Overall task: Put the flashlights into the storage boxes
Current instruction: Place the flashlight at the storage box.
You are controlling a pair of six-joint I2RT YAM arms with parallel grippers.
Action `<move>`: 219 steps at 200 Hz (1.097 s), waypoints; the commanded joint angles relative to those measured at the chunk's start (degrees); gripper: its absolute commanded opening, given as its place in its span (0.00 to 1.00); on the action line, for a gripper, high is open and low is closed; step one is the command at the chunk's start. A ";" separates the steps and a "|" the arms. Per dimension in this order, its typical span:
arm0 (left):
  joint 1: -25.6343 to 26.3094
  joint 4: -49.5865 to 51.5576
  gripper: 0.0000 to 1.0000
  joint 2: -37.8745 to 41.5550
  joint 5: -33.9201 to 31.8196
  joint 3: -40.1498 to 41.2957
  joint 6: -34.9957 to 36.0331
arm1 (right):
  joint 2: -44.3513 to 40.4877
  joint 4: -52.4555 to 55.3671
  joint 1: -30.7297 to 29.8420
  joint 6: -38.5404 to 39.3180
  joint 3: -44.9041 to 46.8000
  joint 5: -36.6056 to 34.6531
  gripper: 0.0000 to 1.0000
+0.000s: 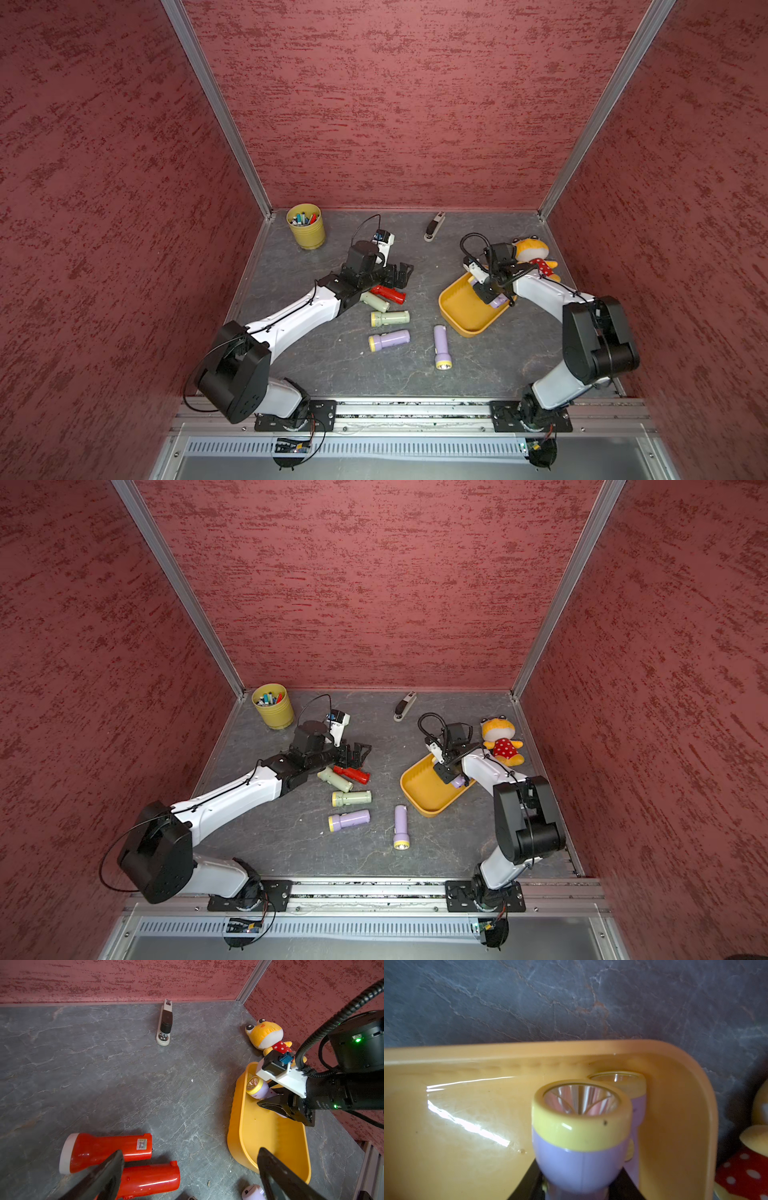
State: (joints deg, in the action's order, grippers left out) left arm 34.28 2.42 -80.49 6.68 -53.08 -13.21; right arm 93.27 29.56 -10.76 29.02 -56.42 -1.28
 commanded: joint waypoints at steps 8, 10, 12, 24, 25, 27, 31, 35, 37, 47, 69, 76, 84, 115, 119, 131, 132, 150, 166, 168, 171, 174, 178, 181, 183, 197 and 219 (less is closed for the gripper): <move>0.92 1.27 1.00 3.10 -2.98 1.83 -0.85 | 1.16 -1.82 0.29 0.21 -2.03 -1.88 0.38; 0.95 1.27 0.99 3.31 -3.03 1.90 -0.85 | 1.20 -1.86 0.30 0.11 -2.02 -1.97 0.38; 0.96 1.28 0.99 3.45 -3.13 2.03 -0.85 | 1.21 -1.87 0.30 0.15 -2.02 -2.10 0.38; 0.96 1.34 0.99 3.96 -3.63 2.49 -0.76 | 1.28 -2.30 0.30 -0.05 -1.98 -2.79 0.41; 1.01 1.35 0.99 4.03 -3.66 2.52 -0.76 | 1.25 -2.35 0.31 -0.08 -1.96 -2.91 0.41; 0.97 1.41 1.00 4.09 -3.79 2.54 -0.76 | 1.28 -2.46 0.31 -0.09 -2.01 -3.11 0.42; 1.04 1.49 0.99 4.17 -3.90 2.59 -0.69 | 1.17 -2.68 0.31 -0.23 -1.96 -3.56 0.43; 1.02 1.61 0.99 4.17 -4.00 2.58 -0.67 | 1.12 -3.02 0.28 -0.39 -1.94 -4.01 0.46; 1.00 1.62 0.99 4.21 -4.03 2.60 -0.67 | 1.05 -3.24 0.30 -0.44 -1.83 -4.24 0.47; 1.04 1.88 0.99 4.38 -4.13 2.47 -0.58 | 0.86 -4.38 0.31 -0.39 -1.35 -5.03 0.48; 1.05 2.31 0.99 4.99 -4.56 2.45 -0.41 | 1.53 -4.88 0.29 -0.75 -1.61 -5.19 0.51; 1.05 2.42 0.99 5.24 -4.73 2.41 -0.37 | 1.98 -4.70 0.29 -0.97 -1.87 -5.15 0.52; 1.07 2.51 0.99 5.44 -4.98 2.54 -0.32 | 2.23 -4.54 0.30 -1.11 -2.13 -5.33 0.52; 1.22 2.77 0.99 6.13 -6.00 3.06 -0.32 | 1.73 -3.60 0.22 -0.80 -2.63 -5.69 0.46; 1.26 2.73 0.99 6.19 -6.06 3.15 -0.32 | 1.47 -3.49 0.22 -0.80 -2.64 -5.60 0.46; 1.31 2.68 0.99 6.19 -6.09 3.24 -0.41 | 0.52 -3.46 0.21 -0.91 -2.57 -5.34 0.48; 1.31 2.68 0.99 6.16 -6.07 3.24 -0.41 | 0.43 -3.46 0.21 -0.90 -2.56 -5.28 0.49; 1.65 2.54 0.99 5.96 -5.89 3.20 -0.50 | -1.37 -3.08 0.13 -1.25 -2.55 -4.43 0.52; 1.95 2.34 1.00 5.78 -5.67 3.50 -0.50 | -3.17 -2.37 0.05 -1.95 -2.79 -3.79 0.52; 2.00 2.33 0.99 5.78 -5.59 3.57 -0.48 | -3.57 -2.14 0.00 -2.13 -2.88 -3.61 0.52; 2.01 2.25 0.99 5.78 -5.43 3.66 -0.45 | -3.83 -2.03 0.03 -2.30 -2.90 -3.46 0.52; 2.02 2.12 0.99 5.79 -5.30 3.75 -0.42 | -4.36 -1.85 0.00 -2.65 -3.02 -3.12 0.52; 2.09 1.93 0.99 5.86 -4.92 3.88 -0.28 | -4.96 -1.67 -0.04 -3.13 -3.10 -2.70 0.52; 2.09 1.75 0.99 5.90 -4.66 3.96 -0.18 | -5.43 -1.56 -0.05 -3.49 -3.08 -2.28 0.53; 2.14 1.66 0.99 5.94 -4.48 4.08 -0.11 | -5.75 -1.51 -0.07 -3.76 -3.08 -2.10 0.53; 2.26 0.98 0.99 6.20 -3.31 4.71 0.48 | -8.12 -0.93 -0.34 -6.01 -3.25 -0.04 0.53; 2.28 0.91 0.99 6.65 -2.47 5.09 1.17 | -12.46 0.45 -0.49 -9.87 -3.06 5.23 0.54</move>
State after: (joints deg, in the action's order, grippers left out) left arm 36.23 4.71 -75.02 2.52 -48.62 -13.23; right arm 85.78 27.92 -10.83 24.23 -57.69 -2.63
